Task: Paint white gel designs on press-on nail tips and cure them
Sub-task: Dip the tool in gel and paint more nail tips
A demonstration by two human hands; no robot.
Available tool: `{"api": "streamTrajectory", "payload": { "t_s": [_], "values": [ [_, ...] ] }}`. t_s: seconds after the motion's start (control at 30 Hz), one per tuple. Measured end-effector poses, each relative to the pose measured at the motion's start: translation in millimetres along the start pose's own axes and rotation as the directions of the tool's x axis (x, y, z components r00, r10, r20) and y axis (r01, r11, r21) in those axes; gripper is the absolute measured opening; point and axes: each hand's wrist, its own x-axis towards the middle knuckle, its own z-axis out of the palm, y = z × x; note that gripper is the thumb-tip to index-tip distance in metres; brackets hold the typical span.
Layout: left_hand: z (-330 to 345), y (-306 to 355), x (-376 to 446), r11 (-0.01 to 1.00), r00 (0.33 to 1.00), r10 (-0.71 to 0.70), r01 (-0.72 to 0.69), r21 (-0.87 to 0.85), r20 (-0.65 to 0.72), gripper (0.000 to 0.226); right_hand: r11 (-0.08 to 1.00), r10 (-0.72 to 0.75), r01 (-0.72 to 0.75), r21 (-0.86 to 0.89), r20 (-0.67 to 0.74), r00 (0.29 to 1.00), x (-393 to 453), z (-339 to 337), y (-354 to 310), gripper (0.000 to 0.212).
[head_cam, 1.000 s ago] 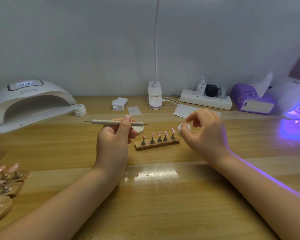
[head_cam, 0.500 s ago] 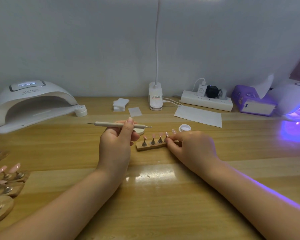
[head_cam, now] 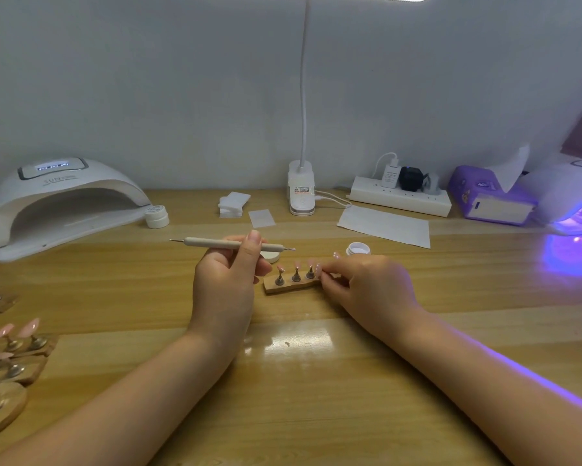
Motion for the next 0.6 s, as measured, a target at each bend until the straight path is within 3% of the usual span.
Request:
{"api": "streamTrajectory", "payload": {
  "t_s": [0.17,0.37,0.6],
  "values": [
    [0,10,-5,0.982,0.981,0.170,-0.176,0.062,0.090,0.019,0.976,0.054,-0.038,0.216,-0.065,0.996,1,-6,1,0.007],
    [3,20,-15,0.891,0.897,0.386,-0.423,0.167,0.214,0.012,0.863,0.167,-0.126,0.489,-0.041,0.985,1,-5,-9,0.005],
    [2,12,-18,0.793,0.821,0.480,-0.557,0.247,0.310,0.012,0.802,0.181,-0.141,0.580,-0.011,0.983,-2,-3,-14,0.009]
  ]
}}
